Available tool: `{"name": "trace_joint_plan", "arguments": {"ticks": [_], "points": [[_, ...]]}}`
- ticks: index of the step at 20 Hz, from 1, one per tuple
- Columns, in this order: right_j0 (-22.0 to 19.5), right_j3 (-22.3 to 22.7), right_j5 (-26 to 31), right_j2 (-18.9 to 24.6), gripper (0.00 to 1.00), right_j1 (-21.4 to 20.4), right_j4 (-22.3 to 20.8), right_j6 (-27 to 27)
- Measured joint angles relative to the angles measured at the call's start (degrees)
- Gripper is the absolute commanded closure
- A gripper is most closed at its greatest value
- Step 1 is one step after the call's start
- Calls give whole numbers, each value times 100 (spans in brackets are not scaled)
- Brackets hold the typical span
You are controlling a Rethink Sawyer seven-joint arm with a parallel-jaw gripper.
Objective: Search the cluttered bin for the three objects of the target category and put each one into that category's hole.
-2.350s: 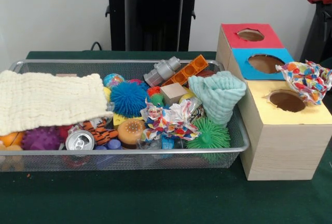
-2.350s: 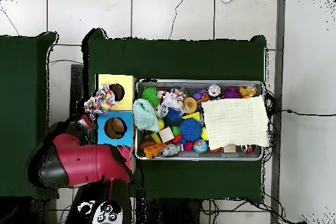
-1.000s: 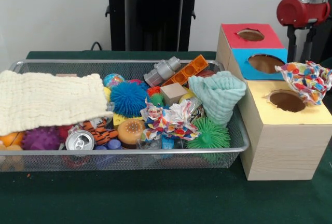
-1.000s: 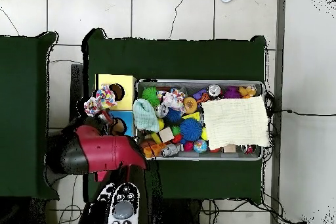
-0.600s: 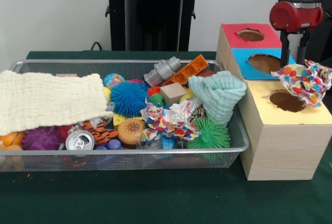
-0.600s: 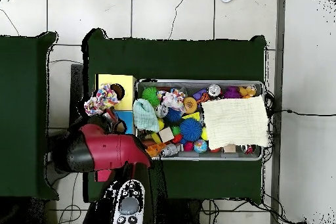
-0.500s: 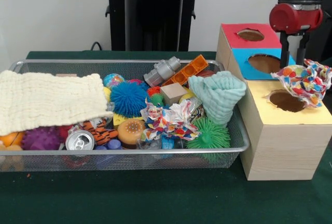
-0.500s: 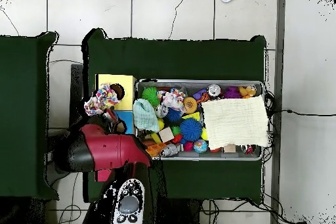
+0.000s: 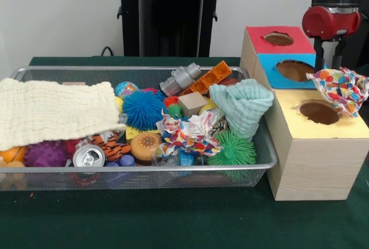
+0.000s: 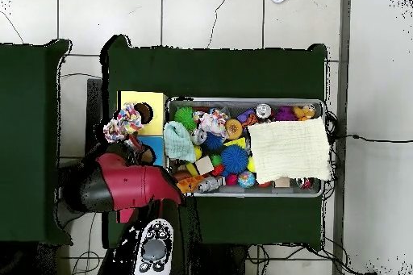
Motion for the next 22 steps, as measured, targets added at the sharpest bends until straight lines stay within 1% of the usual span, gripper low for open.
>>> {"name": "trace_joint_plan", "arguments": {"ticks": [10, 22], "points": [[46, -1, 0, 1, 0, -48, 0, 0], [25, 1, 0, 7, 0, -337, -1, 0]]}}
